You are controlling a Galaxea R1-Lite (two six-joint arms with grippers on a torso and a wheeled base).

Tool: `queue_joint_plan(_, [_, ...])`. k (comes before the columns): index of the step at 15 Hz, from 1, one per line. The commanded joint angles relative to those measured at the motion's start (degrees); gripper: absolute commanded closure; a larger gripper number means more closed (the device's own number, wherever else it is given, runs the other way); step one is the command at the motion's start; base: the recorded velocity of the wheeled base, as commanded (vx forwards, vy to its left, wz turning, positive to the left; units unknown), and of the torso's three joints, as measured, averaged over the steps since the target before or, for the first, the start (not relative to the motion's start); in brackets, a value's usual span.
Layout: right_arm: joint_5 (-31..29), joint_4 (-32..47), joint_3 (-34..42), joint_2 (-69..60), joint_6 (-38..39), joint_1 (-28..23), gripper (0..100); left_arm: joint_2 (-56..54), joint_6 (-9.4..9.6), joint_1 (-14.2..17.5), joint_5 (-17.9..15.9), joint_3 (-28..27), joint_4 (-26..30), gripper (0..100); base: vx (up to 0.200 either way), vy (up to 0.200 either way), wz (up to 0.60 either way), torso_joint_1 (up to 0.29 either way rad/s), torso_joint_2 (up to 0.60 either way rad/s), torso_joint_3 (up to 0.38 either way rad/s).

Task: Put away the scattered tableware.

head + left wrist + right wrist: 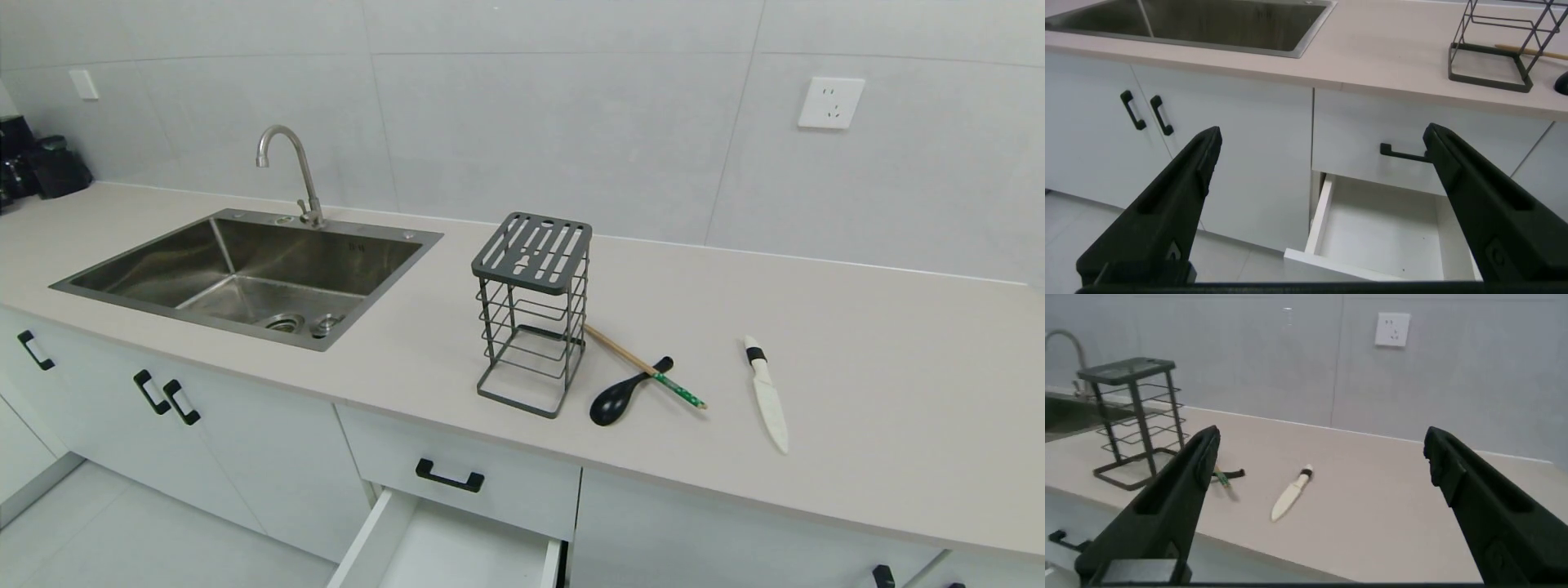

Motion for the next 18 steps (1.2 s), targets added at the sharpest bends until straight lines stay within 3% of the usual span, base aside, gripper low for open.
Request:
queue_joint_plan(1, [8.2,6.3,-13.7,14.4,-1.2,-0.7,0,0.1,-0.01,0.0,0.0,0.0,0.0,0,0.0,0.0,0.0,0.0,0.0,0.0])
queue_joint_plan(5, [15.0,9.3,-14.9,25.5,-2.4,0.5,0,0.1,-0.01,0.0,0.0,0.0,0.0,0,0.0,0.0,0.0,0.0,0.0,0.0])
queue_joint_plan(9, [15.2,9.1,-17.3,40.7,-2.5,9.6,0,0.1,-0.01,0.0,0.0,0.0,0.0,0,0.0,0.0,0.0,0.0,0.0,0.0])
queue_joint_plan(13, [9.3,7.0,-26.6,58.3,-2.5,17.9,0,0.1,-0.01,0.0,0.0,0.0,0.0,0,0.0,0.0,0.0,0.0,0.0,0.0])
queue_joint_plan(16, [8.7,6.8,-29.7,65.0,-2.5,19.9,0,0.1,-0.01,0.0,0.0,0.0,0.0,0,0.0,0.0,0.0,0.0,0.0,0.0])
queue_joint_plan(18, [4.0,6.8,-33.1,72.9,-1.2,24.8,0,0.1,-0.01,0.0,0.0,0.0,0.0,0,0.0,0.0,0.0,0.0,0.0,0.0])
